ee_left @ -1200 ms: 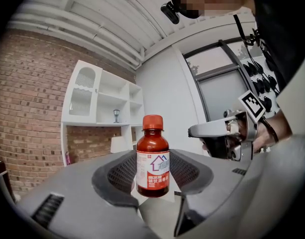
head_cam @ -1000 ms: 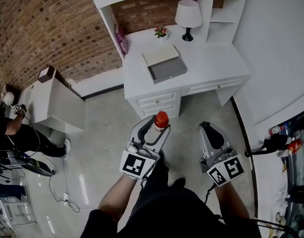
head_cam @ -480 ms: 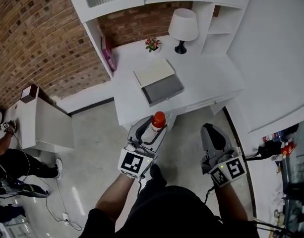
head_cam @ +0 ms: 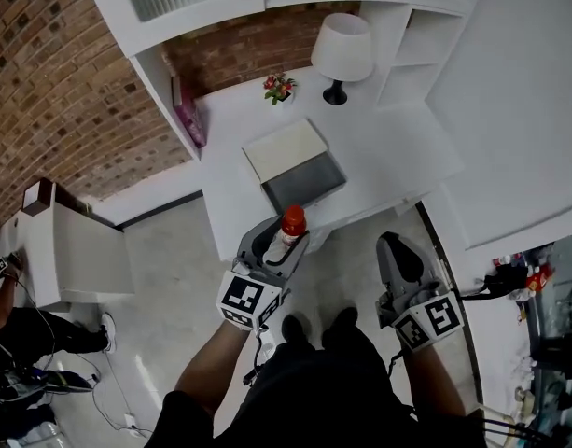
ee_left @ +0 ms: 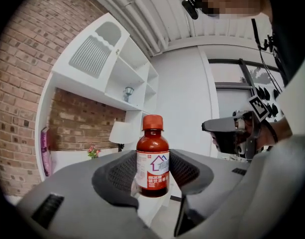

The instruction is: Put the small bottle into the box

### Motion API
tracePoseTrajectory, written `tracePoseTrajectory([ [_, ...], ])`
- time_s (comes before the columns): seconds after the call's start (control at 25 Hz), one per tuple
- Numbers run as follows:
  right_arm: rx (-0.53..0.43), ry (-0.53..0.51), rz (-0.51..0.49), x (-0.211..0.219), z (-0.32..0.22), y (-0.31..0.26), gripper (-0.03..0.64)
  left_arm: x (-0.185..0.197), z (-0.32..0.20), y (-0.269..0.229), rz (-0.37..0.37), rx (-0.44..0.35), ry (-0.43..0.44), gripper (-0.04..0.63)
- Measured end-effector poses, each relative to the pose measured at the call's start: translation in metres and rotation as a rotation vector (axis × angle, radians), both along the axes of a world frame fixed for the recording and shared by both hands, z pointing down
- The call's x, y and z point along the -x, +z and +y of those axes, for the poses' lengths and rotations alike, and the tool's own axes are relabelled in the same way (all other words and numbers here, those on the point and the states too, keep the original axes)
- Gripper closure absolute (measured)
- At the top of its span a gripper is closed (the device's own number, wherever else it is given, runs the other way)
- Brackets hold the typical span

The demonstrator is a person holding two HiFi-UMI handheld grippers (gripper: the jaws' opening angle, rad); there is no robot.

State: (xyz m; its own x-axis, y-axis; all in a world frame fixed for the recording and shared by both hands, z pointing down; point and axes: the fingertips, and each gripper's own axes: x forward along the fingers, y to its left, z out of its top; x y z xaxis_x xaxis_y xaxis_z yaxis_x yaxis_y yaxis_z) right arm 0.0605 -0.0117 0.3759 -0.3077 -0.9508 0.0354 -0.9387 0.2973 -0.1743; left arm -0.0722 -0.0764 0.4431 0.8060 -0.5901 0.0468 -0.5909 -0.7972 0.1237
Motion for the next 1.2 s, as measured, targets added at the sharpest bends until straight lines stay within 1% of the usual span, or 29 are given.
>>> tracePoseTrajectory([
  [0.08,0.007,-0.003,-0.01,-0.008,-0.017,0.006,0.588,-0.007,-0.016,0.009,-0.006,0.024,-0.004,0.394],
  [0.12,0.011,-0.008,-0.018,-0.013,-0.026,0.011,0.589,-0.011,-0.023,0.014,-0.008,0.048,-0.002,0.394],
  [0.24,0.03,-0.04,-0.05,-0.028,-0.057,0.025,0.589,-0.029,-0.046,0.033,-0.01,0.159,0.012,0.394],
  [0.32,0.039,-0.075,-0.073,-0.037,-0.077,0.03,0.589,-0.037,-0.06,0.045,-0.023,0.215,0.0,0.394],
  [0.4,0.037,-0.115,-0.093,-0.047,-0.098,0.028,0.592,-0.043,-0.072,0.05,-0.049,0.234,-0.031,0.394],
  [0.48,0.021,-0.152,-0.101,-0.059,-0.119,0.019,0.594,-0.051,-0.086,0.048,-0.068,0.234,-0.06,0.394],
  [0.56,0.005,-0.186,-0.094,-0.072,-0.141,0.01,0.594,-0.062,-0.102,0.046,-0.077,0.237,-0.086,0.394],
  [0.64,0.005,-0.219,-0.088,-0.084,-0.161,0.01,0.595,-0.071,-0.117,0.049,-0.079,0.259,-0.117,0.394],
  [0.84,0.042,-0.29,-0.095,-0.104,-0.192,0.028,0.595,-0.086,-0.141,0.08,-0.079,0.39,-0.19,0.394],
  [1.04,0.084,-0.331,-0.124,-0.115,-0.214,0.048,0.6,-0.088,-0.162,0.104,-0.09,0.468,-0.287,0.394],
  [1.12,0.098,-0.333,-0.137,-0.118,-0.221,0.056,0.603,-0.091,-0.169,0.116,-0.115,0.499,-0.294,0.394],
  [1.2,0.115,-0.329,-0.15,-0.119,-0.227,0.063,0.603,-0.095,-0.173,0.13,-0.16,0.546,-0.274,0.394],
])
